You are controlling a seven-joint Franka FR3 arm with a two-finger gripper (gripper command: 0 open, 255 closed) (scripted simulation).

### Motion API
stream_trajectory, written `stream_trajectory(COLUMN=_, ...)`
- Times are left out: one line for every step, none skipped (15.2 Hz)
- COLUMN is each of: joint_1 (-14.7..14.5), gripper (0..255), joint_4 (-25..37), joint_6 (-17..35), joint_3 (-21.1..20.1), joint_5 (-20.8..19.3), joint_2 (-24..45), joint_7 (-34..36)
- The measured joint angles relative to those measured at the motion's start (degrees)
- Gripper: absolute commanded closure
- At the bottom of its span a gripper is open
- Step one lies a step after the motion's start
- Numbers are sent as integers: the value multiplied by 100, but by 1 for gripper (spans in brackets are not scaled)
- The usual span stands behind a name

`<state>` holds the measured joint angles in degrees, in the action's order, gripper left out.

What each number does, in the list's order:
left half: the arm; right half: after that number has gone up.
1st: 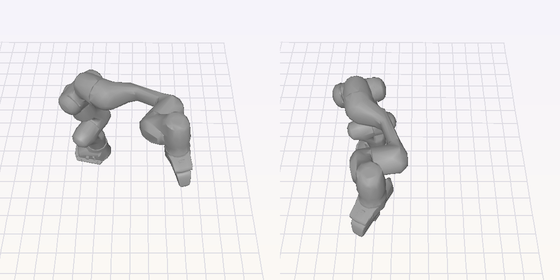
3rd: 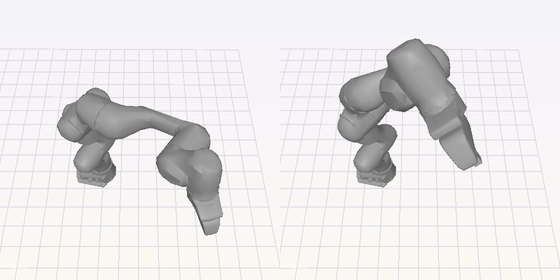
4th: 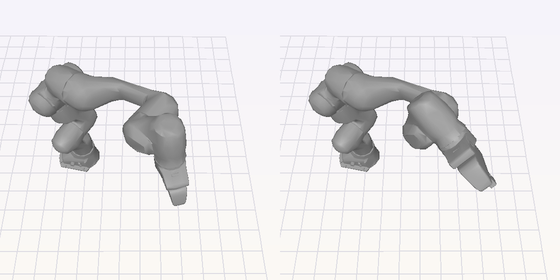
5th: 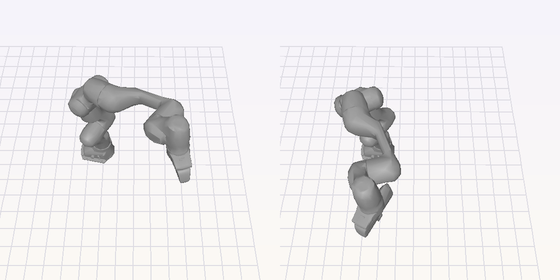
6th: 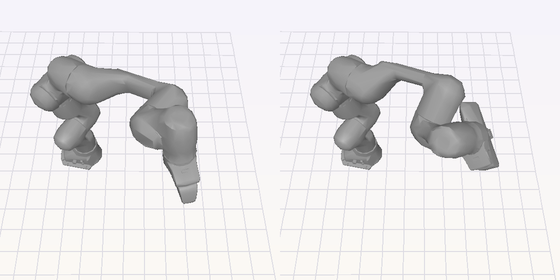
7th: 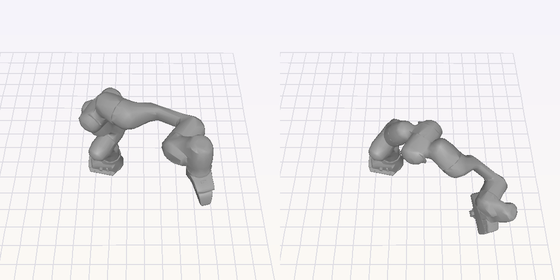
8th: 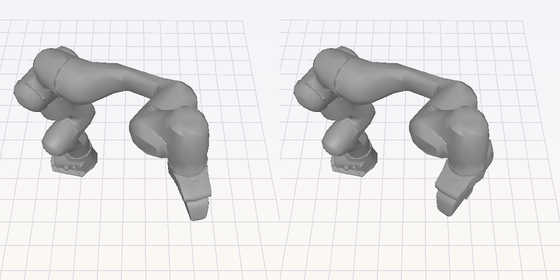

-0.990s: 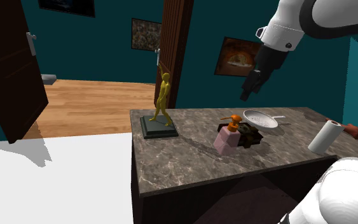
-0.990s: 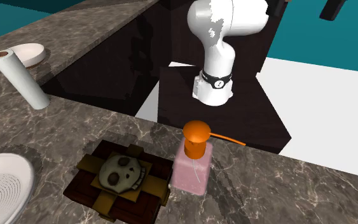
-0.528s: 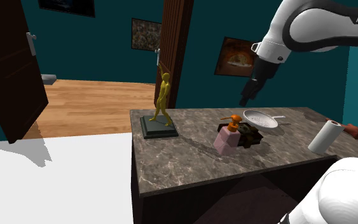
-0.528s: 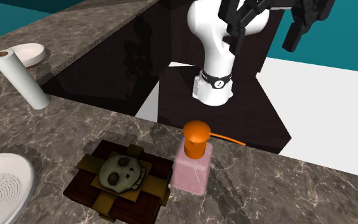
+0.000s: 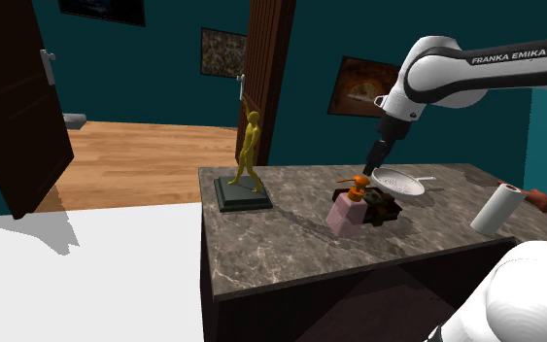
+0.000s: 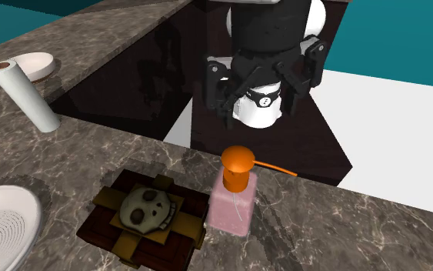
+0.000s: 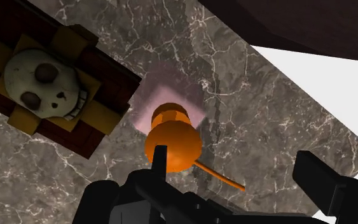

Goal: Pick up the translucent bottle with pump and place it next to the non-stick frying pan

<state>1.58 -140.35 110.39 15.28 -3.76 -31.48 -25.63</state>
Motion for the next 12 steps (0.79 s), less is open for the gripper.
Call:
stream_trajectory(joint_1=-5, gripper=0, joint_4=45, joint_6=97, joint_3=153, joint_5=27, joint_2=203, joint_7=-198)
stream_trajectory(joint_1=-19, gripper=0, joint_4=57, joint_6=192, joint_3=278, joint_5=68, joint_2=380, joint_7=-370)
stream_trajectory(joint_1=-41, gripper=0, joint_4=146, joint_6=266, joint_3=415, joint_5=126, joint_2=611, joint_7=-558)
stream_trajectory(joint_1=-53, gripper=0, joint_4=185, joint_6=321, joint_3=498, joint_5=165, joint_2=754, joint_7=-683)
stream_trajectory(joint_1=-64, gripper=0, joint_4=182, joint_6=390, joint_3=541, joint_5=192, joint_2=846, joint_7=-747)
stream_trajectory(joint_1=-67, gripper=0, joint_4=155, joint_6=451, joint_3=566, joint_5=204, joint_2=893, joint_7=-786)
stream_trajectory(joint_1=-69, gripper=0, joint_4=88, joint_6=541, joint_3=582, joint_5=211, joint_2=924, joint_7=-808)
stream_trajectory(joint_1=-72, gripper=0, joint_4=43, joint_6=621, joint_3=596, joint_5=219, joint_2=962, joint_7=-828)
stream_trajectory(joint_1=-74, gripper=0, joint_4=-10, joint_6=694, joint_3=604, joint_5=224, joint_2=984, joint_7=-837)
stream_trajectory(joint_1=-77, gripper=0, joint_4=-78, joint_6=773, joint_3=606, joint_5=227, joint_2=996, joint_7=-839)
stream_trajectory(joint_1=-82, gripper=0, joint_4=-147, joint_6=877, joint_3=616, joint_5=237, joint_2=1034, joint_7=-850)
stream_trajectory(joint_1=-88, gripper=0, joint_4=-183, joint_6=940, joint_3=621, joint_5=245, joint_2=1062, joint_7=-858)
